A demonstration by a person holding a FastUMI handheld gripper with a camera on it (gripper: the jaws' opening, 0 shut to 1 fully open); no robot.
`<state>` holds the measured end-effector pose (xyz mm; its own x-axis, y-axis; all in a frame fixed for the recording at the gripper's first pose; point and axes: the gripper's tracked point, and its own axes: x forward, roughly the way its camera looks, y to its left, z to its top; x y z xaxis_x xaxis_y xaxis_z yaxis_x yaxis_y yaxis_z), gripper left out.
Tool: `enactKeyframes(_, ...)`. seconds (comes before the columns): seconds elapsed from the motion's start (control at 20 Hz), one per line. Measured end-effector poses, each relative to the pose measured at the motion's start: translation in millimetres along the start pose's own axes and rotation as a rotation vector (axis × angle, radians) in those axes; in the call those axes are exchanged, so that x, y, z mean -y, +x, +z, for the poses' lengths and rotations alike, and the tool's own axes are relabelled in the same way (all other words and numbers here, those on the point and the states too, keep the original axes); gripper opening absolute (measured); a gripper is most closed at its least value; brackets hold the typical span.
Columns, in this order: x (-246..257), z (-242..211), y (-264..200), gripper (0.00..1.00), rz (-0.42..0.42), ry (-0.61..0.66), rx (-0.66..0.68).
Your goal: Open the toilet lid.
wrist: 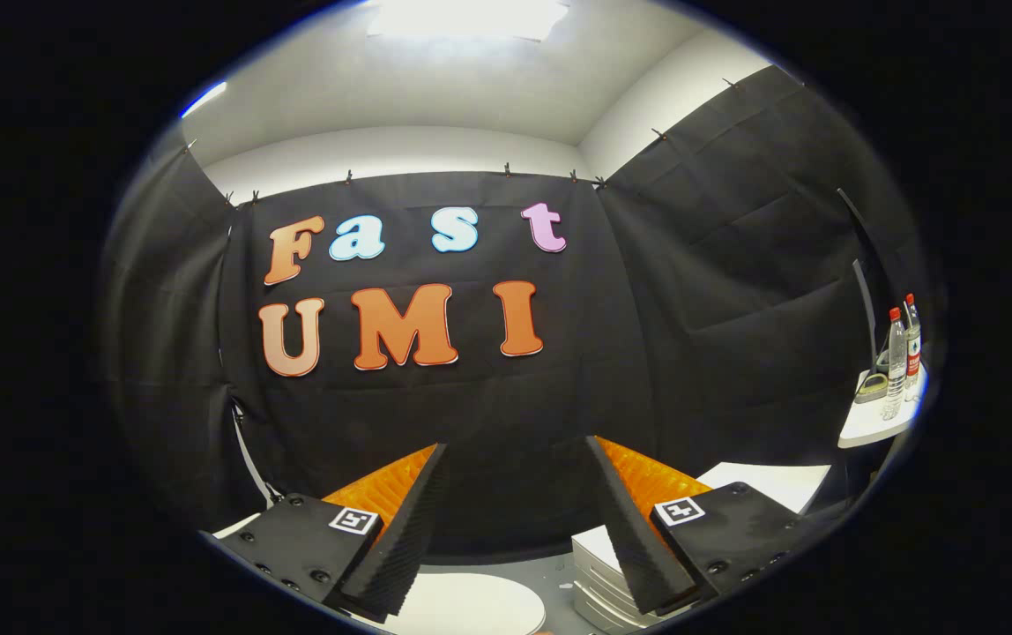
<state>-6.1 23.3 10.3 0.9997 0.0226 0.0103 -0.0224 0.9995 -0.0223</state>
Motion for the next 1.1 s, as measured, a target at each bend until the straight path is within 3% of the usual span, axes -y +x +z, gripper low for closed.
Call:
enactKeyframes(0.7,10,-13,4,0.98,-0.024,0.06,-0.011)
enactKeyframes(1.1,27,-76,15,0.98,-0.062,0.154,-0.052)
